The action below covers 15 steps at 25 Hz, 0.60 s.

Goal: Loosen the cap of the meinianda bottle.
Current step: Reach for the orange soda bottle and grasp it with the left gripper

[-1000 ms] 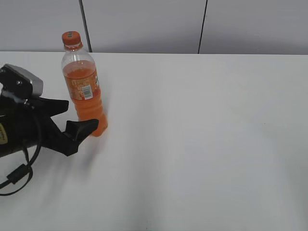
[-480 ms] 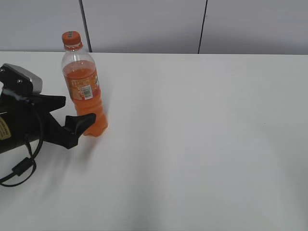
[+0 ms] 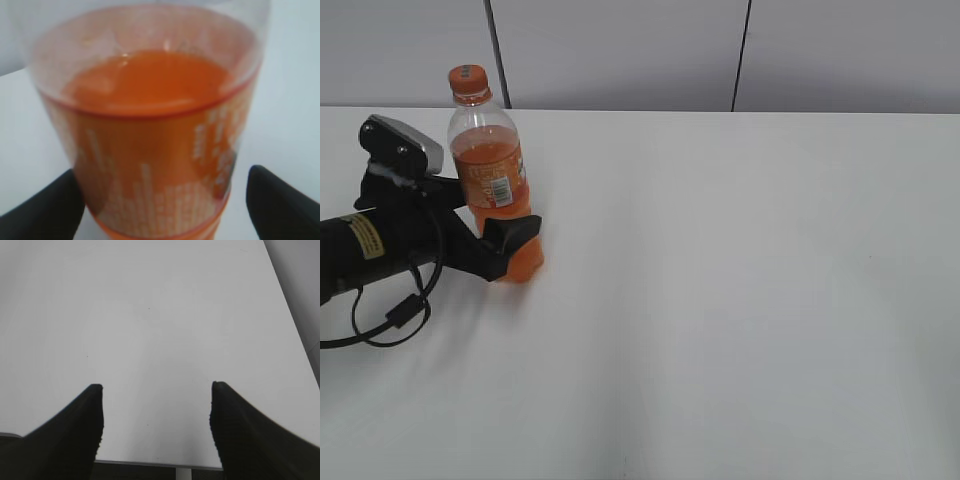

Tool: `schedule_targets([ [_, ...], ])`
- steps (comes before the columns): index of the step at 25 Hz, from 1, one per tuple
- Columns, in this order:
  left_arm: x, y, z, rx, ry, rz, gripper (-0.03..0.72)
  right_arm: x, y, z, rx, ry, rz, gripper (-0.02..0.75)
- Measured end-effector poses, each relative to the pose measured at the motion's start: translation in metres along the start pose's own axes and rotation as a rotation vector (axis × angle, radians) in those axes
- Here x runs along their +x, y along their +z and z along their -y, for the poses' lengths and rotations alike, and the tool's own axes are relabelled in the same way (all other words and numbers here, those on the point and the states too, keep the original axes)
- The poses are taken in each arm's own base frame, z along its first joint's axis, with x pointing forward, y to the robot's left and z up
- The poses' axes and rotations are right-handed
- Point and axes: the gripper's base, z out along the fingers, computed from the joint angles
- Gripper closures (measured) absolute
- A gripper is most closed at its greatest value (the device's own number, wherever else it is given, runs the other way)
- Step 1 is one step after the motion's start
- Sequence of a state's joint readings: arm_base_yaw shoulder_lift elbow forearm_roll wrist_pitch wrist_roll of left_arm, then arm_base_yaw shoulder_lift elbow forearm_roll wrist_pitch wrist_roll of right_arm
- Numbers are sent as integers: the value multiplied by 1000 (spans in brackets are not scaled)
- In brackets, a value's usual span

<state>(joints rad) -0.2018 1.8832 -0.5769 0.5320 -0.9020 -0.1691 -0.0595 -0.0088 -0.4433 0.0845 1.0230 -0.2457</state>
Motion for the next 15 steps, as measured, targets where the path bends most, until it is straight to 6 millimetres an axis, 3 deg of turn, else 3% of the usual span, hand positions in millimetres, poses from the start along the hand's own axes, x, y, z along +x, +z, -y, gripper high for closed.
schedule_targets([
  [8, 6, 7, -2, 5, -3, -15, 102, 0, 0, 0, 0, 0, 0, 236],
  [15, 6, 8, -3, -4, -11, -14, 239, 0, 0, 0, 0, 0, 0, 236],
])
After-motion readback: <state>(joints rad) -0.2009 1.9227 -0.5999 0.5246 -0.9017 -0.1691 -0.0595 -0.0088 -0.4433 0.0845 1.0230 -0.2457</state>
